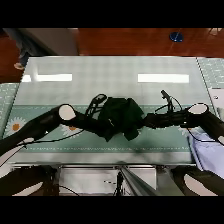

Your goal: Fold the shirts.

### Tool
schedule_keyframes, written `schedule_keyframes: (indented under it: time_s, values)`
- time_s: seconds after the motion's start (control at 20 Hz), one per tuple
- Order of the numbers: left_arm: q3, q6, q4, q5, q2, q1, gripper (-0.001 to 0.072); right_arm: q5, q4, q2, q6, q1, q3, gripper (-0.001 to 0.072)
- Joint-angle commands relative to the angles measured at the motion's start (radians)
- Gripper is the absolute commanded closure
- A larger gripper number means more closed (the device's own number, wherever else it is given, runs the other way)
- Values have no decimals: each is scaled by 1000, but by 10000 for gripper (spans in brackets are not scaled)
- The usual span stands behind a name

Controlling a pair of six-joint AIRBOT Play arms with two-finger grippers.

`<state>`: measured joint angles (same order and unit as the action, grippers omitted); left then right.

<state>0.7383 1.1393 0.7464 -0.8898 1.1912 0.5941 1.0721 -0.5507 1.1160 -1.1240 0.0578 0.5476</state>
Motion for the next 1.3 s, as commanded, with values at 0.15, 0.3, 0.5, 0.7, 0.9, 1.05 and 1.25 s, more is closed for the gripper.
schedule_keyframes:
  time_s: [0.15,0.3,0.5,0.7,0.9,1.05,1.25]
  values:
    - [190,-2,58,-192,-266,-346,673,159,18,-196,-16,-120,183,690]
    - [325,-2,58,-262,-403,-554,674,174,18,-335,-46,-242,344,691]
    - [489,-2,58,-323,-520,-724,673,175,18,-425,-88,-365,562,691]
    - [691,-2,26,-357,-577,-734,673,175,21,-434,-145,-386,782,692]
    - [953,30,9,-340,-576,-735,674,141,19,-434,-207,-386,981,692]
    - [1080,52,-45,-282,-575,-735,673,58,22,-434,-254,-386,1102,692]
    - [1148,86,-161,-227,-575,-735,673,-38,18,-433,-263,-386,1236,692]
